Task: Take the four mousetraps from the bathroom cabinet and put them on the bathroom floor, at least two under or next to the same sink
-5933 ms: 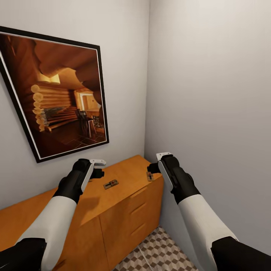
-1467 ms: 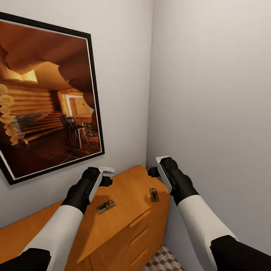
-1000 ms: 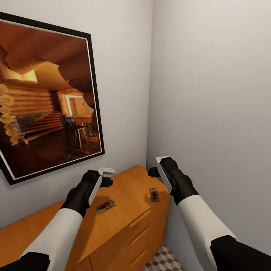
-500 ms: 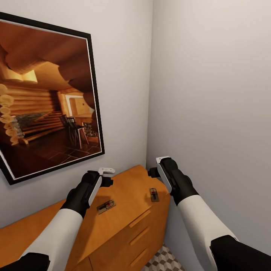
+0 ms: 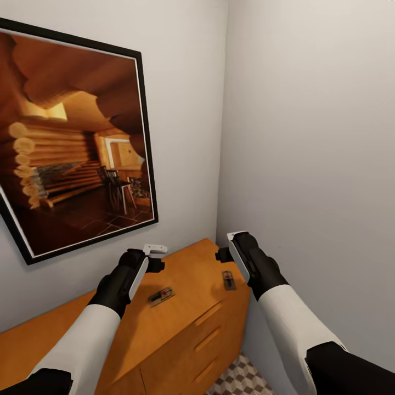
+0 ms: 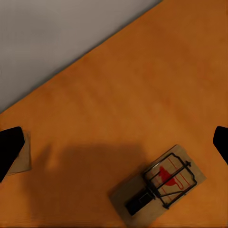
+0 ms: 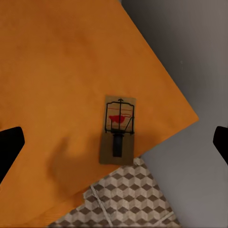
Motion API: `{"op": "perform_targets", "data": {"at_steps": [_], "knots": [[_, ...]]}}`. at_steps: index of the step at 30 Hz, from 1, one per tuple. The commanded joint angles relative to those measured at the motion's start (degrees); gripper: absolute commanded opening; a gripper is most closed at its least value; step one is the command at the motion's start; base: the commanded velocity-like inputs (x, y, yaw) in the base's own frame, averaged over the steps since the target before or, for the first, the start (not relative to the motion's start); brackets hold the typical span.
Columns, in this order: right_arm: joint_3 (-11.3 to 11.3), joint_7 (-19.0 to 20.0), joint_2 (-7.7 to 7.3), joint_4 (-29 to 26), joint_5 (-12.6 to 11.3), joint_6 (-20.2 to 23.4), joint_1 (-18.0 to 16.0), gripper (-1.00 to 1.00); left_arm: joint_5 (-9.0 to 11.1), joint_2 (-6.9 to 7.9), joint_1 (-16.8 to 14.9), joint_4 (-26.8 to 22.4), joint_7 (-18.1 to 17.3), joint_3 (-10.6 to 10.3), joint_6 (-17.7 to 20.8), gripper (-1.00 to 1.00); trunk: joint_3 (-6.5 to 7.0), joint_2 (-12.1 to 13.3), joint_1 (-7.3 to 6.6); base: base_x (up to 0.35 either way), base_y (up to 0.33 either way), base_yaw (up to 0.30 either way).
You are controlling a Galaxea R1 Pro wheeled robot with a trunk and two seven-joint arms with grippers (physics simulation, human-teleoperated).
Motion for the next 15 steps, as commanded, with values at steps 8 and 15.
{"op": "perform_targets", "data": {"at_steps": [8, 15], "knots": [[0.0, -0.3, 0.00, 0.2, -0.5, 0.2, 0.0, 1.00, -0.1, -0.01, 0.0, 0.0, 0.2, -0.1, 0.2, 1.00, -0.03, 0.0, 0.02, -0.024, 0.025, 0.000], [-0.1, -0.3, 0.00, 0.3, -0.5, 0.2, 0.0, 1.00, -0.1, -0.04, 0.1, 0.0, 0.2, -0.1, 0.2, 1.00, -0.03, 0.0, 0.02, -0.003, 0.003, 0.000]]}}
